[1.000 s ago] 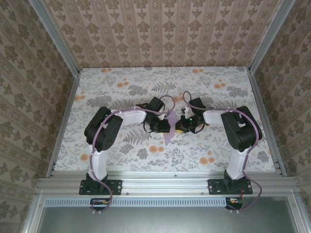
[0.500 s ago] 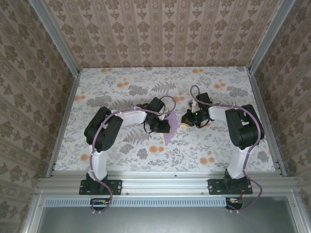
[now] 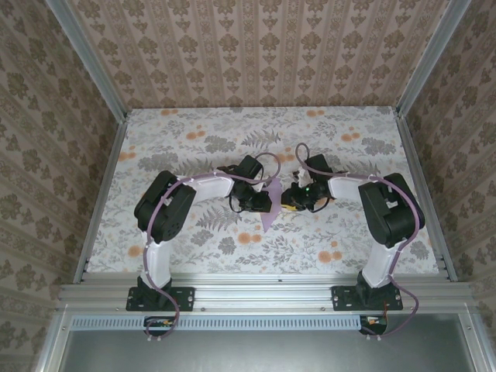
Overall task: Fold a paper plane with a square sheet of paper (pick it up from the middle)
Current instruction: Fourth fold the wing at the center of the table.
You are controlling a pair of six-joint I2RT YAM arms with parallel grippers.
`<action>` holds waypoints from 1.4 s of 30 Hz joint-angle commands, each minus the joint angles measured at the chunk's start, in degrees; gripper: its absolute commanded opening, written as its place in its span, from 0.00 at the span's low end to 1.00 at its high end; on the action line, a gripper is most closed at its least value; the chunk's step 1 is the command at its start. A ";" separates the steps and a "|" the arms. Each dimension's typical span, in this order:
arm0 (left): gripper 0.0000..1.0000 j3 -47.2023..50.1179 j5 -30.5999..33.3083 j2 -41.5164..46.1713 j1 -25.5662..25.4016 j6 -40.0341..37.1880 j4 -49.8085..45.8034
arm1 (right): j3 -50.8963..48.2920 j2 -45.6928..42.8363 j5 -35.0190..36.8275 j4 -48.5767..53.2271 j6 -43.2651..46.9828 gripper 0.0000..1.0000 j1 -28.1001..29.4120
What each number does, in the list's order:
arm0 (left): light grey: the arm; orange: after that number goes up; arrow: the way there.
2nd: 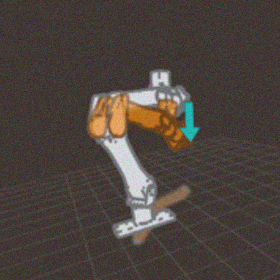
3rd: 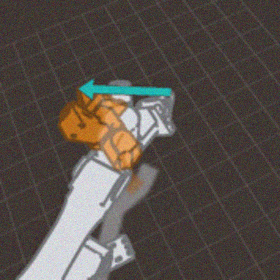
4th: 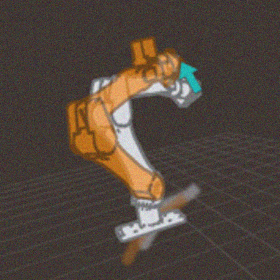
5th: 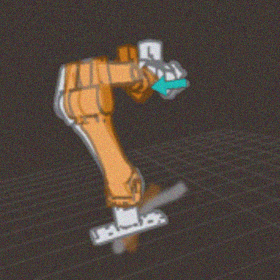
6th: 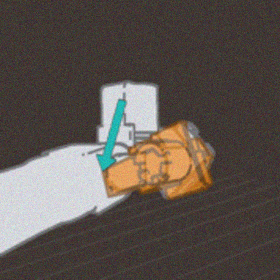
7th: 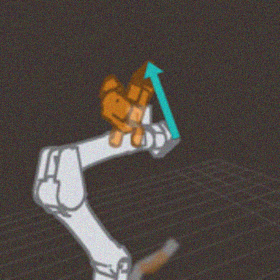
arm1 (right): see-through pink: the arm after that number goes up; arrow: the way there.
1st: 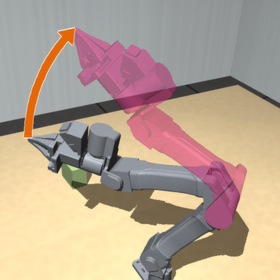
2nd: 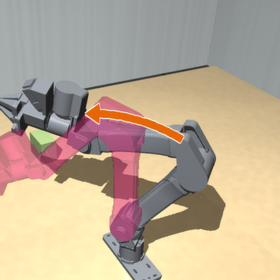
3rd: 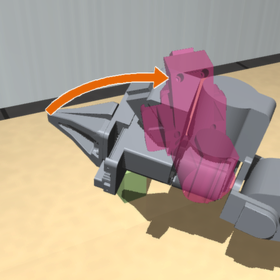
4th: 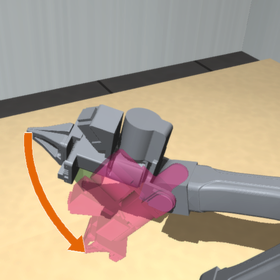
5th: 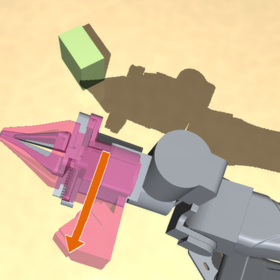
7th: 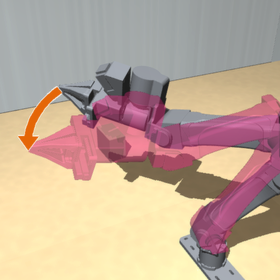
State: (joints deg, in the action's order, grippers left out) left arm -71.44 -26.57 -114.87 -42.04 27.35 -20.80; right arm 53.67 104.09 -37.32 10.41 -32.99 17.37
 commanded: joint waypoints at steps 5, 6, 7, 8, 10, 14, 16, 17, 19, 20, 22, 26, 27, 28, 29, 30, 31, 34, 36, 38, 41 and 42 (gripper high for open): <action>0.18 3.14 8.20 -4.17 -0.16 -0.68 -7.22 | 1.04 1.75 1.54 1.43 0.29 0.23 0.61; 0.18 3.20 8.20 -4.22 -0.20 -0.68 -7.15 | 1.08 1.77 2.00 1.86 0.46 0.24 0.64; 0.18 3.25 8.18 -4.31 -0.22 -0.72 -7.15 | 1.13 1.60 2.48 2.48 0.71 0.24 0.63; 0.18 3.31 8.18 -4.40 -0.16 -0.71 -7.08 | 1.21 1.40 3.04 3.15 1.01 0.24 0.63; 0.18 3.37 8.20 -4.70 -0.17 -0.72 -6.98 | 1.01 0.64 4.26 4.30 1.63 0.26 0.65; 0.18 3.33 7.89 -5.10 -0.17 -0.72 -6.74 | 0.78 0.71 4.47 4.34 1.76 0.27 0.61; 0.18 3.01 7.84 -5.28 -0.23 -0.73 -6.83 | 0.69 1.41 2.31 1.90 0.54 0.27 0.62; 0.17 2.91 7.77 -5.36 -0.19 -0.79 -6.88 | 0.68 1.57 1.36 0.72 -0.22 0.26 0.69; 0.17 2.80 7.71 -5.37 -0.23 -0.89 -7.06 | 0.97 1.73 0.37 -0.34 -0.92 0.25 0.77; 0.18 2.74 7.83 -5.37 -0.23 -0.98 -7.07 | 1.04 1.66 -0.04 -0.55 -1.01 0.25 0.78; 0.18 2.87 7.78 -5.37 -0.23 -0.99 -7.07 | 0.99 1.18 -0.89 -1.09 -1.46 0.24 0.79; 0.18 3.00 7.69 -5.41 -0.22 -0.95 -6.90 | -0.16 0.05 -1.78 -2.37 -2.36 0.22 0.83; 0.18 3.10 7.63 -5.45 -0.22 -0.90 -6.93 | -0.35 -0.23 -1.94 -2.54 -2.42 0.22 0.83; 0.18 3.07 7.63 -5.45 -0.21 -0.97 -6.90 | -0.63 -0.38 -2.26 -2.76 -2.60 0.22 0.80; 0.18 3.15 7.59 -5.39 -0.16 -0.99 -6.89 | -0.80 -0.61 -2.54 -3.10 -2.83 0.22 0.82; 0.18 3.15 7.58 -5.44 -0.18 -0.99 -6.89 | -1.00 -0.80 -2.67 -3.42 -3.11 0.21 0.83; 0.18 3.15 7.58 -5.45 -0.16 -1.07 -6.98 | -1.12 -1.12 -2.87 -3.61 -3.32 0.21 0.83; 0.18 3.06 7.50 -5.37 -0.18 -1.16 -6.93 | -1.12 -1.12 -3.56 -4.36 -4.03 0.21 0.78; 0.18 2.93 7.19 -5.30 -0.23 -1.07 -6.81 | -1.02 -0.45 -4.16 -5.47 -4.72 0.20 0.82; 0.19 2.78 6.84 -5.06 -0.18 -0.96 -6.75 | -0.89 0.37 -4.60 -6.30 -5.15 0.18 0.83; 0.20 2.53 6.06 -4.37 -0.18 -0.76 -6.52 | -0.93 0.93 -4.40 -6.22 -4.91 0.15 0.90; 0.20 2.38 5.77 -4.11 -0.15 -0.72 -6.37 | -0.88 0.94 -3.96 -5.83 -4.59 0.14 0.86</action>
State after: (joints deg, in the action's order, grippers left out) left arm -71.55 -27.03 -114.89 -42.04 27.35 -20.78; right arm 53.01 104.92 -39.92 5.32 -37.30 17.91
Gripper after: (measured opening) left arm 0.194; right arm 0.147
